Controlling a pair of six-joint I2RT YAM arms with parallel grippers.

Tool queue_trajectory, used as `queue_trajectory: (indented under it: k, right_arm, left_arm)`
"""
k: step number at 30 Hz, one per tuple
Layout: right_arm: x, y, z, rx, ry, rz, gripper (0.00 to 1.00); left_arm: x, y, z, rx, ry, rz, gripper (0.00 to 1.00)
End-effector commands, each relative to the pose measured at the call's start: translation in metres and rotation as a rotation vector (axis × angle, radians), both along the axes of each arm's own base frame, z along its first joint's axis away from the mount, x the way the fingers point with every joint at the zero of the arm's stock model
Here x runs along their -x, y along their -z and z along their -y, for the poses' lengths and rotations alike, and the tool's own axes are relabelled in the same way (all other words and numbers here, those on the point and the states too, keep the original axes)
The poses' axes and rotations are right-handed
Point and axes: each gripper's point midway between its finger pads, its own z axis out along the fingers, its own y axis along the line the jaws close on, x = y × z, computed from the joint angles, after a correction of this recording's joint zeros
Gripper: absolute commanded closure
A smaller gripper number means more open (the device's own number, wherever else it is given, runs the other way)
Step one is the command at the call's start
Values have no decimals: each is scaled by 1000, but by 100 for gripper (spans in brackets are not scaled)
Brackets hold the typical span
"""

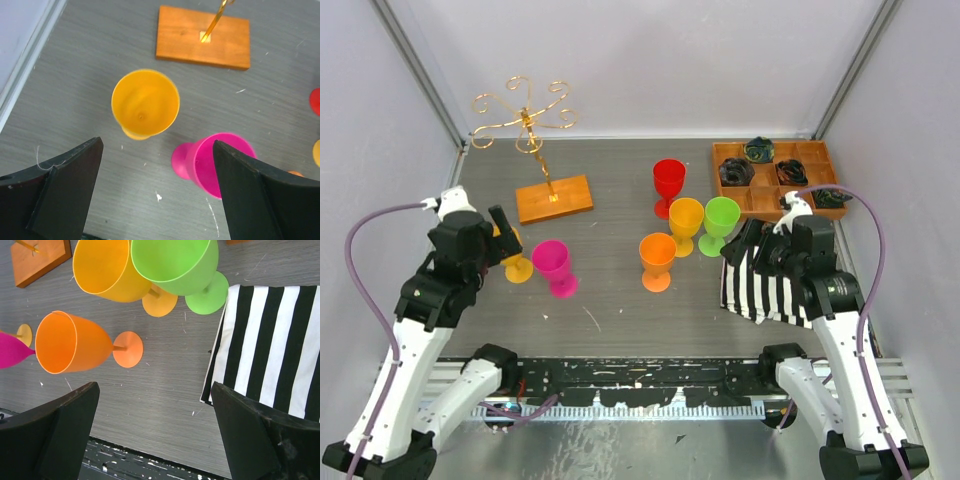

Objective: Place the wine glass upside down on the wine glass rack
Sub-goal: Move the wine rack to the center of the board.

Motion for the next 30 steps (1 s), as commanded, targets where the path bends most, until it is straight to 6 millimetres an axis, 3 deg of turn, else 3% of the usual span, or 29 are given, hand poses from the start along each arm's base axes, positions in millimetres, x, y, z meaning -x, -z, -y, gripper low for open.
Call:
queue_trajectory:
  k: [1,7,12,17,20,24,30]
  right_arm:
    - [-9,-29,1,1,-2,114,0]
    - [-19,-51,-4,8,-41,149,0]
    - [-33,-61,-14,-13,-90,115,0]
    - [-52,-84,-23,-71,-96,154,0]
    - [-63,-102,-41,-168,-131,168,0]
    - [-79,-127,-73,-233,-160,218,0]
    - [-100,-145,-134,-353,-216,233,1]
  left_arm:
    - [-20,-42,9,-19,67,108,2]
    - [-29,-47,15,43,99,100,2]
    - [-31,-39,-2,104,60,71,2]
    - [-27,-27,-13,78,38,20,1]
    - [-8,-17,-11,80,55,-29,0]
    - [14,-12,6,151,128,13,2]
    - [31,-12,-6,117,79,43,2]
